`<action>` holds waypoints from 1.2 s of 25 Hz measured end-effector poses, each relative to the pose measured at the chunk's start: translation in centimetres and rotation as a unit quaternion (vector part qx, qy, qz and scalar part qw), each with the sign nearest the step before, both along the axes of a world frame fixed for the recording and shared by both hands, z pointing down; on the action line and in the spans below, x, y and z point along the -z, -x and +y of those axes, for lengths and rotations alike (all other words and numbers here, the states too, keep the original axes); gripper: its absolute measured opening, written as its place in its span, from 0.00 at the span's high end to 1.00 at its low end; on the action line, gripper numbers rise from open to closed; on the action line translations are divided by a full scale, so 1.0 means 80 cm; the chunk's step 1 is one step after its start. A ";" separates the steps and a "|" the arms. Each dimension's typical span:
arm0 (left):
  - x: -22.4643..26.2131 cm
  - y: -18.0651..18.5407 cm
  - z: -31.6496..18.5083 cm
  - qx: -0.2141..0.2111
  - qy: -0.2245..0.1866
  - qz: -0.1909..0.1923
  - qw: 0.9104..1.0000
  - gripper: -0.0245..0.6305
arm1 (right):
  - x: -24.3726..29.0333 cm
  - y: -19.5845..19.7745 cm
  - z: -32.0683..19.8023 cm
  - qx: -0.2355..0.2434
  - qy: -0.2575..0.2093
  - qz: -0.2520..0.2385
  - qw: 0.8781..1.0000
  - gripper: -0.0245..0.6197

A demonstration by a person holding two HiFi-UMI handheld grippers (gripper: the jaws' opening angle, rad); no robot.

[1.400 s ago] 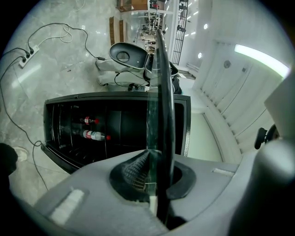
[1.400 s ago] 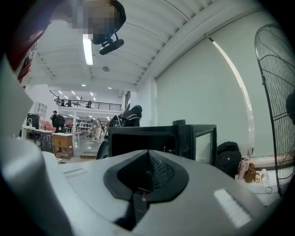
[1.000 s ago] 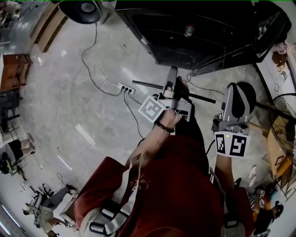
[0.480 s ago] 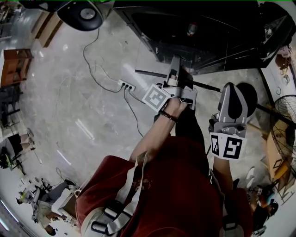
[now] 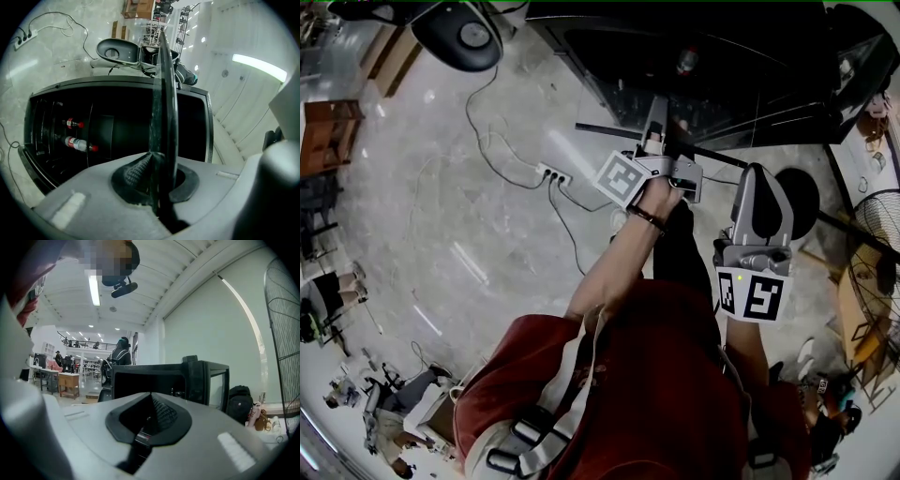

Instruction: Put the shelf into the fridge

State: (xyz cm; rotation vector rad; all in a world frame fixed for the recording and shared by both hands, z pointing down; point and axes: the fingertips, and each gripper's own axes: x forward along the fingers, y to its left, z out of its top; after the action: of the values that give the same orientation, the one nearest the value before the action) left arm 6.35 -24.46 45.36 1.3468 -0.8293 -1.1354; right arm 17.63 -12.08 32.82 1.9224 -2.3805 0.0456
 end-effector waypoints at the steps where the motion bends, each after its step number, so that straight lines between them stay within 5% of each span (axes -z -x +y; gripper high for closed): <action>1: 0.000 -0.001 -0.004 0.001 -0.001 0.000 1.000 0.94 | 0.000 0.001 0.000 0.000 0.001 0.000 1.000 0.96; 30: -0.013 -0.030 -0.127 0.010 -0.025 -0.036 0.999 0.93 | -0.016 0.005 -0.032 0.013 0.014 -0.001 1.000 0.96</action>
State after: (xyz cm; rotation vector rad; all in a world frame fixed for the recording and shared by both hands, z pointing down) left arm 8.76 -34.65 46.39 1.4311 -0.8727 -1.1362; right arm 17.20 -14.62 34.11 1.8811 -2.3916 0.0774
